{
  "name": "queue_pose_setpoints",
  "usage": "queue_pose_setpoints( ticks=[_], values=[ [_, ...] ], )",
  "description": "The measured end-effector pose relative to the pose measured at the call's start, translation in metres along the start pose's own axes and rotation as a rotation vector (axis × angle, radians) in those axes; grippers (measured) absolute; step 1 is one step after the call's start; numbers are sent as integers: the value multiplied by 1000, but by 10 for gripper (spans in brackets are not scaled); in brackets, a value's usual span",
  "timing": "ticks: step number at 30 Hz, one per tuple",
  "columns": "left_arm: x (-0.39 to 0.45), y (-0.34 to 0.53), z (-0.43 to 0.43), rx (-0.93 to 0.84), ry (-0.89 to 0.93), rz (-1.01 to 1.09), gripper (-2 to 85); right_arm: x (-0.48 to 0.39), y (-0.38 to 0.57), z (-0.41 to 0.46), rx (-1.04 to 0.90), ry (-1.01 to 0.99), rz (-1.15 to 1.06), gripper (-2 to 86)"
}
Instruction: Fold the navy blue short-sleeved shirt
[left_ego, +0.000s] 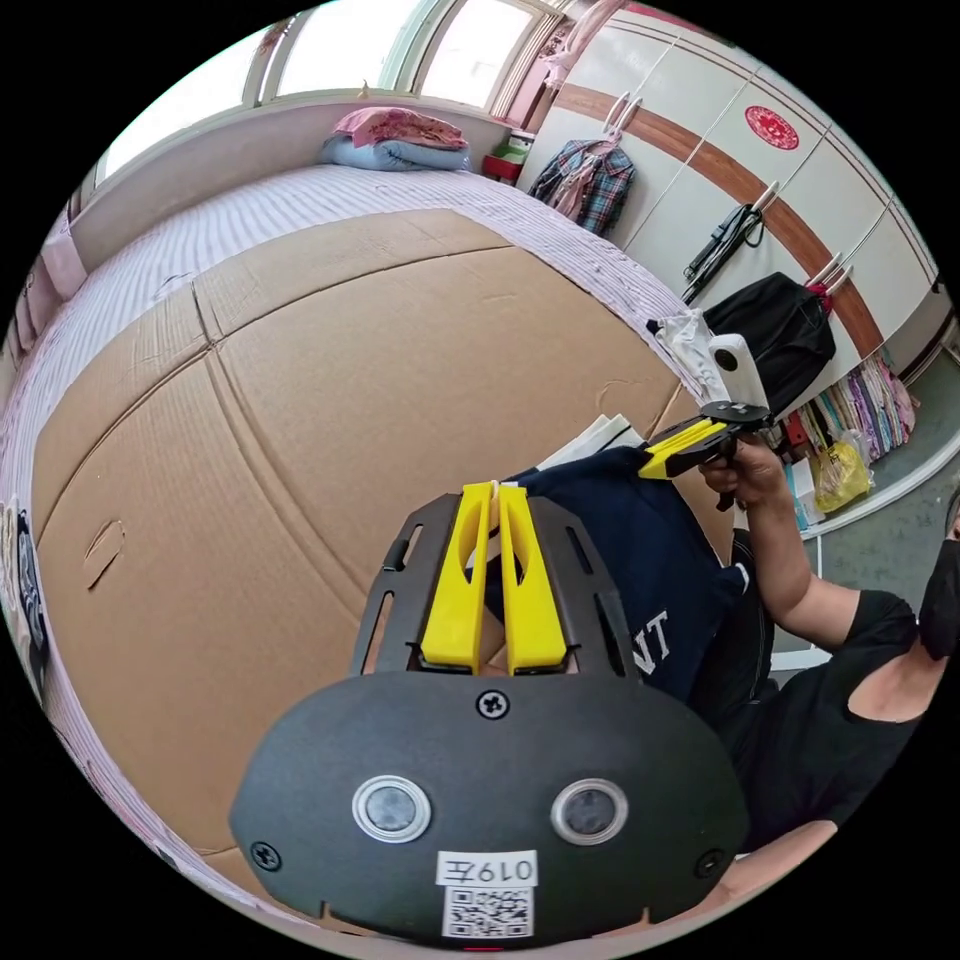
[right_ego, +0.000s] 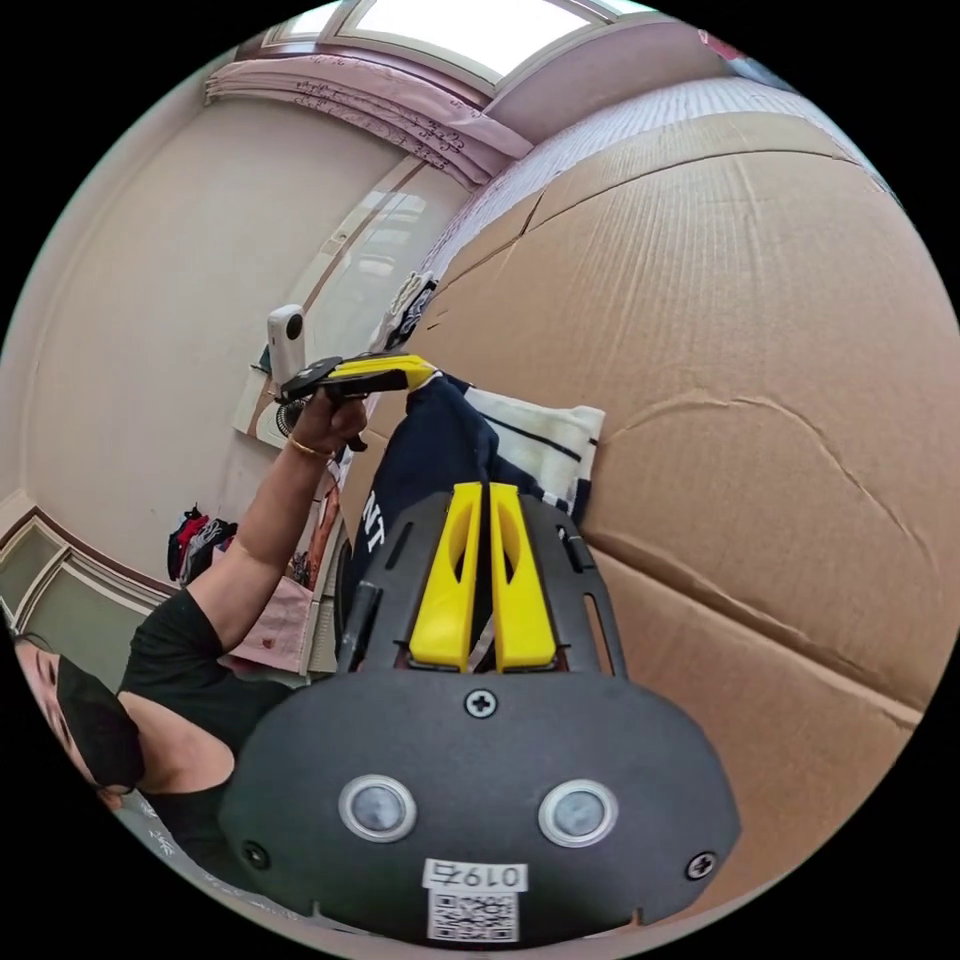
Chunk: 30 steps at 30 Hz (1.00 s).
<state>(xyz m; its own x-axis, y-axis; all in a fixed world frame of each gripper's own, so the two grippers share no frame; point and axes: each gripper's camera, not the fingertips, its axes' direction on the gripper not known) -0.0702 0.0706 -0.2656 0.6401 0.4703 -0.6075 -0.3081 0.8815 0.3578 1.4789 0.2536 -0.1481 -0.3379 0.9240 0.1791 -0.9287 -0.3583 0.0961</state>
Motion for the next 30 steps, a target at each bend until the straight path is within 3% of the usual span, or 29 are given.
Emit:
queue_pose_setpoints(
  ticks=[8,16,20,30],
  values=[
    [-11,-3,22,-44,-58,-13,10,-5,-24,-52,61,-105,56,0],
    [-33,1,28,-48,-52,-24,12,-17,-47,-91,47,-84,72,-5],
    [-42,2,46,-76,-77,-35,16,-4,-55,-112,57,-182,108,-6],
    [-132,48,6,175,284,-264,88,-22,-73,-162,52,-179,100,-6]
  ],
)
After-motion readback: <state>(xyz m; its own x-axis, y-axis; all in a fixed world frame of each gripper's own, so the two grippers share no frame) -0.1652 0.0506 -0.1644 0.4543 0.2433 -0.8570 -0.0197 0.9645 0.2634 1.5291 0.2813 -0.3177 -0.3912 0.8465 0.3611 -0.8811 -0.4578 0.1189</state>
